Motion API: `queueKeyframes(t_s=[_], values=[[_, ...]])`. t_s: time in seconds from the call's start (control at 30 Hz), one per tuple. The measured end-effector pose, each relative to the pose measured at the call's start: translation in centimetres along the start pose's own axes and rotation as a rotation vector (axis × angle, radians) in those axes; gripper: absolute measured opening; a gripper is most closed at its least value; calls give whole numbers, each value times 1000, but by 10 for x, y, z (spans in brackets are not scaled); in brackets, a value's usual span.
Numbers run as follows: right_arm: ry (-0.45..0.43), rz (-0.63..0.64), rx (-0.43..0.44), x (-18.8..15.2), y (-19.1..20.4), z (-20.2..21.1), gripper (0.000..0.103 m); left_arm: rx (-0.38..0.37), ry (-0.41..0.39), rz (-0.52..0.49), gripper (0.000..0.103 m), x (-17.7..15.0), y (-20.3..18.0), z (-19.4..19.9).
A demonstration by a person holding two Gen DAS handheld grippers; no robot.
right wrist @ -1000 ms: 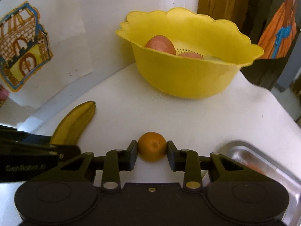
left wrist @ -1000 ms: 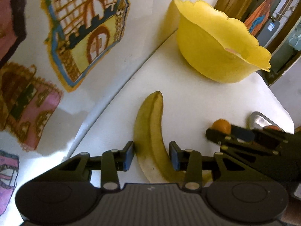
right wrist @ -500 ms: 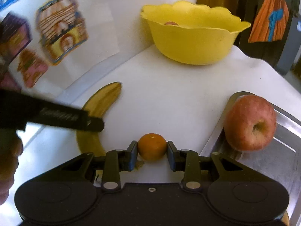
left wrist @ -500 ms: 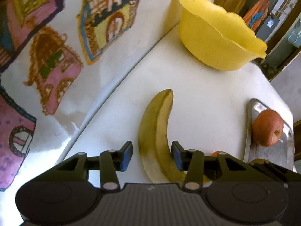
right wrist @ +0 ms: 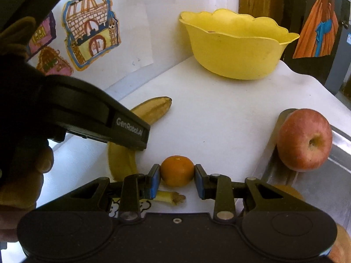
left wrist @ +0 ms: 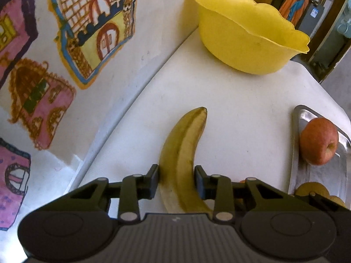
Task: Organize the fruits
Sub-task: 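Close the left tool on the yellow banana while the right tool grasps the orange tangerine, then carry the banana and the tangerine over the metal tray with both tools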
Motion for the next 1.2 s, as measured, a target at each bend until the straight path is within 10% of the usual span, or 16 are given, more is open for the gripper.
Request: queueKeyframes(t_s=[0.8, 1.2], values=[[-216, -119, -36, -7, -26, 74, 35, -27, -155, 43, 36, -22, -1, 84], [-257, -197, -127, -28, -83, 134, 35, -135, -195, -45, 37, -15, -64, 135]])
Point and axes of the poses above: each gripper's, at about its wrist camera, not at the fingertips, and z roughly against the way its jaws point, y to its left, x to its top, the point moved 5 cm from there along -z, roughly the way its jaws point, and after that the axes turned 3 degrees about x, right-handed, at the moved point
